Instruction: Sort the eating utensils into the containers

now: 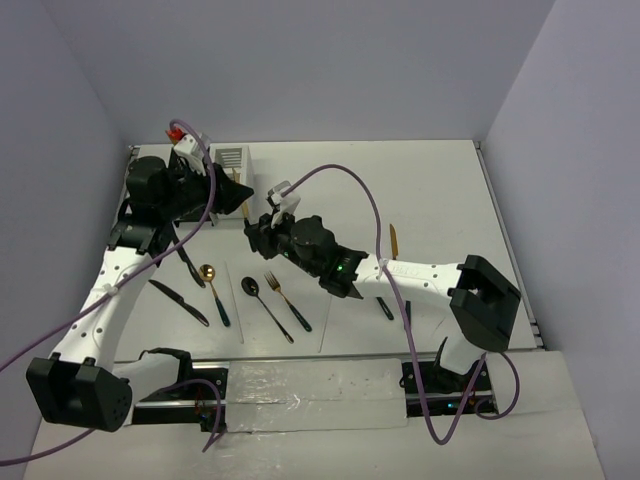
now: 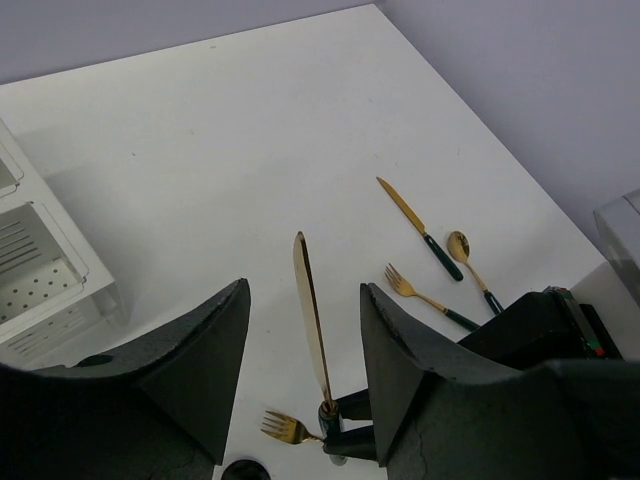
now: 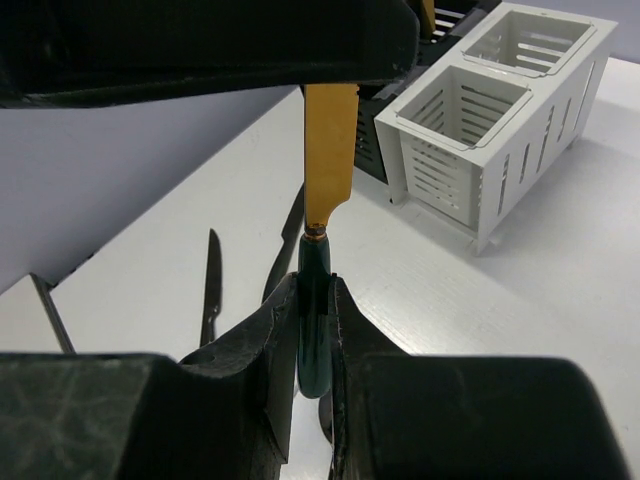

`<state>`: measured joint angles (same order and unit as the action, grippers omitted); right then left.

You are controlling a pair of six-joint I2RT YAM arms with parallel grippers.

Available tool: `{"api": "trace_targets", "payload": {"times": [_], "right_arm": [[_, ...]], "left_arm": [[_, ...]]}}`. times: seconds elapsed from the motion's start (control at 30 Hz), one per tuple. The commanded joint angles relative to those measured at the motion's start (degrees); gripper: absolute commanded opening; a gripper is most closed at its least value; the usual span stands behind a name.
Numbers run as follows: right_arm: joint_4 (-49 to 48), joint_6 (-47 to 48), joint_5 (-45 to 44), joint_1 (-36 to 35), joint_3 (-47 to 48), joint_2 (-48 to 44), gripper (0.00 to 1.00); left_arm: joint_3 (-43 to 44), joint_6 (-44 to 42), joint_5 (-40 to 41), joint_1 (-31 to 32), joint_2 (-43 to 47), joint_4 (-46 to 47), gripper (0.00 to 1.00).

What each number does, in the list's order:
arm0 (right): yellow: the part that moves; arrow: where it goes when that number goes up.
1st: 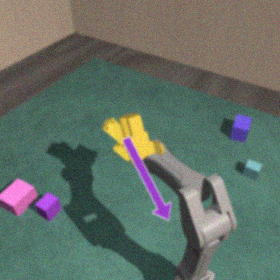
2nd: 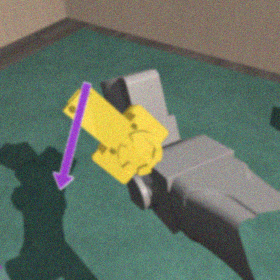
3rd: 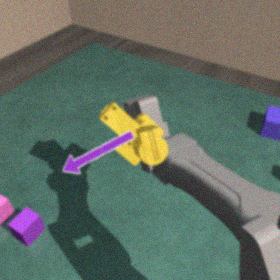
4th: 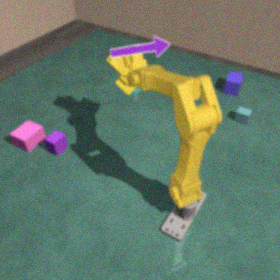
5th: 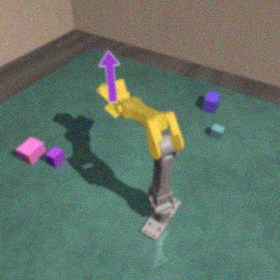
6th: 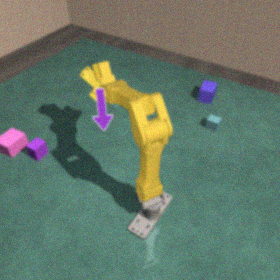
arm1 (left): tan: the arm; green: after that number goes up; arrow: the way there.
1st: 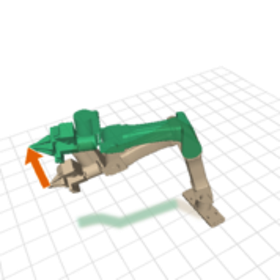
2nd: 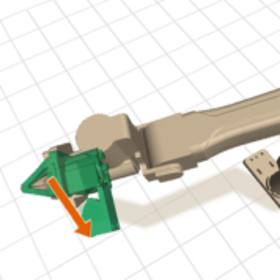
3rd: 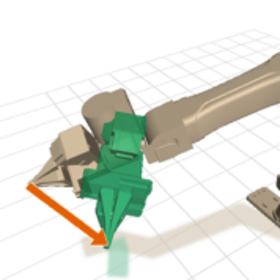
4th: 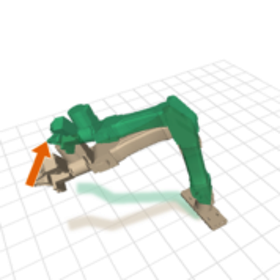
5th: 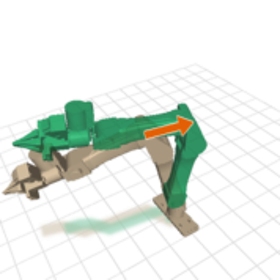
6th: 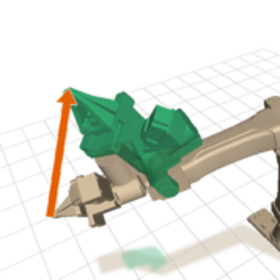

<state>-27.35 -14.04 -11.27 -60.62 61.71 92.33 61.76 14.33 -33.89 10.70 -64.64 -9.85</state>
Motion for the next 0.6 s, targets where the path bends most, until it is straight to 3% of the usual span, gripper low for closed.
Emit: {"api": "trace_targets", "payload": {"times": [0.0,0.43,0.57], "right_arm": [[-1.48,0.33,-0.6,-0.02,2.18,-0.93,0.0],[0.99,1.21,-3.23,0.94,7.45,0.74,0.0],[1.6,1.56,-2.8,1.21,8.95,1.27,0.0]], "left_arm": [[-0.4,-1.05,-0.12,-0.15,-1.36,0.18,0.59],[-1.55,-5.1,3.13,3.01,-1.19,-1.93,0.62],[-1.46,-5.45,4.01,3.1,-1.8,-2.46,0.58]]}}
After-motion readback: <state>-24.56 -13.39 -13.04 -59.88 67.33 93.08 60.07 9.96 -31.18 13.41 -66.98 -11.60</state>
